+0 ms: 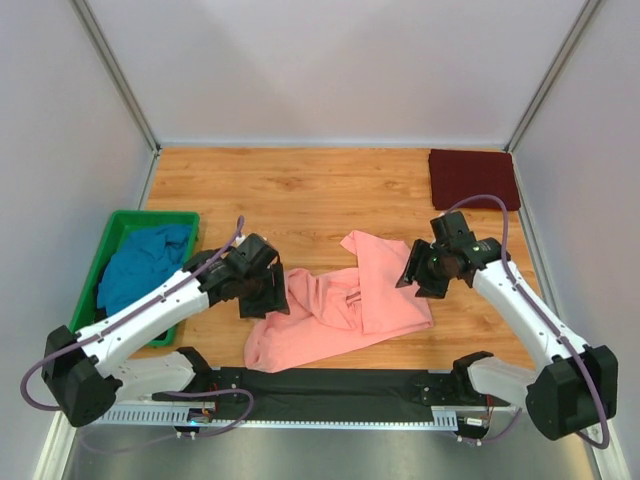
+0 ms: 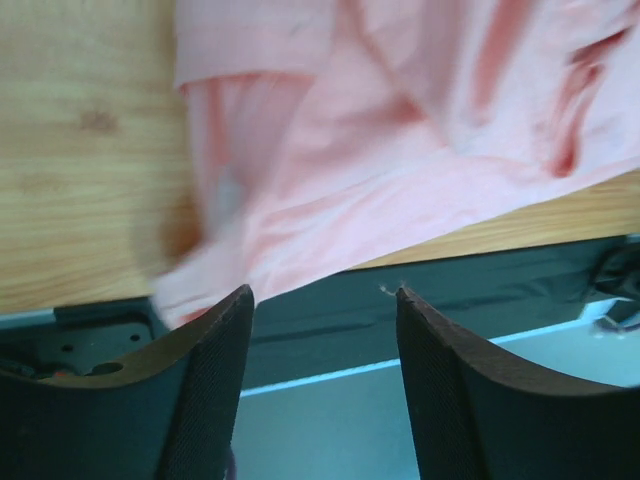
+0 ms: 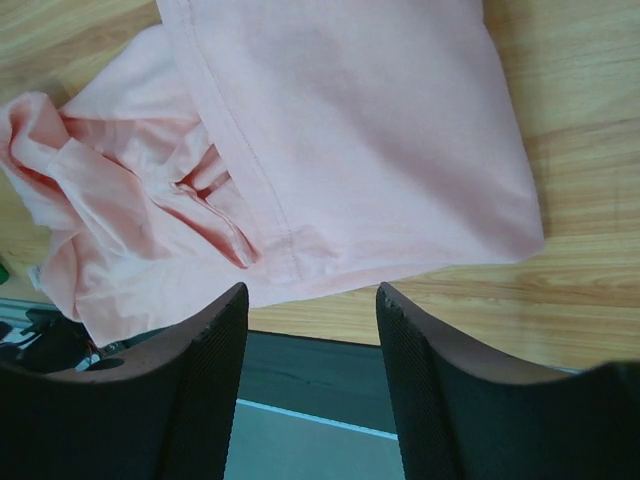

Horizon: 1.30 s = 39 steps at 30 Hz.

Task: Fold and stack the t-shirts
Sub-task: Move the tshirt to the center of the board

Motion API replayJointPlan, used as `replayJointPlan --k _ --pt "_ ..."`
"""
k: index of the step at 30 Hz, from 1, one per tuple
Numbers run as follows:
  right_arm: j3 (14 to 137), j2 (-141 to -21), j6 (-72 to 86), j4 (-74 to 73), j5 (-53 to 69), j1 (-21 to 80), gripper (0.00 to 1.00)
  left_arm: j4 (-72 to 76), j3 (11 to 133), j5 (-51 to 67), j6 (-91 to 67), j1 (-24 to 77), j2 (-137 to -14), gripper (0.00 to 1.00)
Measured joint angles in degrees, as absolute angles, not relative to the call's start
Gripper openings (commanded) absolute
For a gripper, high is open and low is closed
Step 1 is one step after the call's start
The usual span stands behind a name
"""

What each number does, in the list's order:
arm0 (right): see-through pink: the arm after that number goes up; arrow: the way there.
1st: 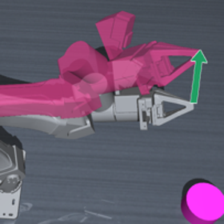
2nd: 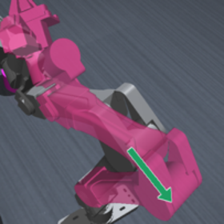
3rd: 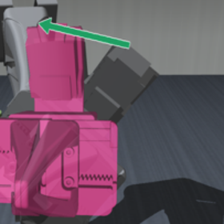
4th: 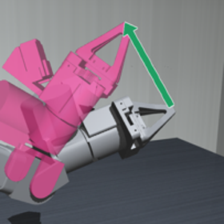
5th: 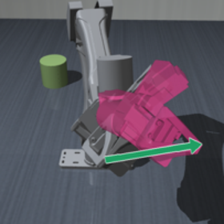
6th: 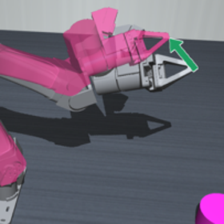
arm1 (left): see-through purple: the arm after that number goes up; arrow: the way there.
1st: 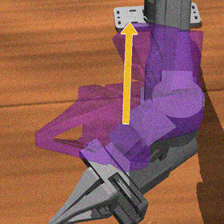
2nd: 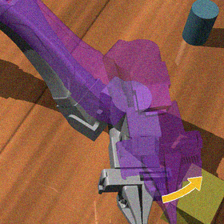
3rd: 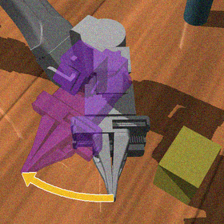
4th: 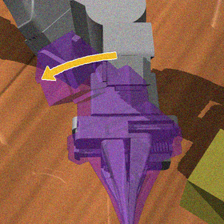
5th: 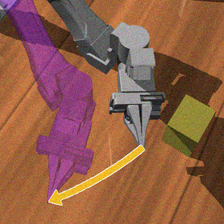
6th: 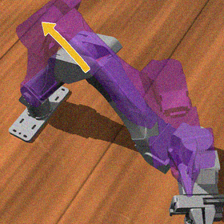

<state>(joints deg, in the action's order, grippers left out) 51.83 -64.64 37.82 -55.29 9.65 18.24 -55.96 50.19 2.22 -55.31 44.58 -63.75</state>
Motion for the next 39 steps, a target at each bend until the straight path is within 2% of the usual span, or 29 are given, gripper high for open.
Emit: replayJointPlan --k 6,12,17,19,22,23,24,26,27,28,30,34,39 --pt "50.26 -68.60 37.85 -50.70 10.00 25.41 0.56 -51.16 59.02 1.67 -52.23 44.58 -67.26 0.68" --pt "51.55 -79.35 38.81 -47.70 6.37 33.74 0.56 -45.12 62.06 5.21 -49.50 44.21 -81.84 0.69" --pt "54.72 -89.08 39.44 -45.39 1.63 36.95 0.54 -43.46 66.98 6.61 -48.40 44.10 -92.75 0.68" --pt "55.02 -91.53 39.64 -44.25 0.64 37.74 0.52 -43.42 69.49 7.01 -47.86 43.99 -96.12 0.67" --pt "54.94 -93.45 40.18 -43.40 -0.64 38.04 0.35 -43.07 70.91 7.05 -47.40 43.64 -98.96 0.66" --pt "54.76 -93.56 40.40 -43.16 -1.15 38.06 0.21 -43.00 70.85 7.18 -47.40 43.44 -99.33 0.64" --pt "54.59 -93.56 40.60 -43.11 -1.72 38.06 0.14 -42.78 70.67 7.33 -47.44 43.24 -99.50 0.61" --pt "54.54 -93.56 40.62 -43.29 -2.68 38.06 0.00 -41.67 70.00 8.05 -47.62 42.59 -99.55 0.46" --pt "54.54 -93.54 40.64 -43.57 -3.25 38.06 0.00 -41.06 69.78 8.49 -47.70 42.24 -99.66 0.38" --pt "54.59 -93.41 40.69 -44.03 -3.84 38.06 0.00 -40.69 69.80 8.93 -47.72 42.00 -100.01 0.18" --pt "54.83 -92.42 40.69 -45.84 -5.63 38.00 0.00 -40.14 70.15 9.50 -47.77 41.47 -101.03 0.00" --pt "55.61 -84.34 40.60 -52.84 -10.44 36.56 0.00 -43.35 74.59 9.89 -46.94 40.97 -104.16 0.00" --pt "54.85 -67.24 40.60 -60.25 -14.46 26.39 0.00 -46.02 76.05 7.86 -47.79 38.37 -99.35 0.00"
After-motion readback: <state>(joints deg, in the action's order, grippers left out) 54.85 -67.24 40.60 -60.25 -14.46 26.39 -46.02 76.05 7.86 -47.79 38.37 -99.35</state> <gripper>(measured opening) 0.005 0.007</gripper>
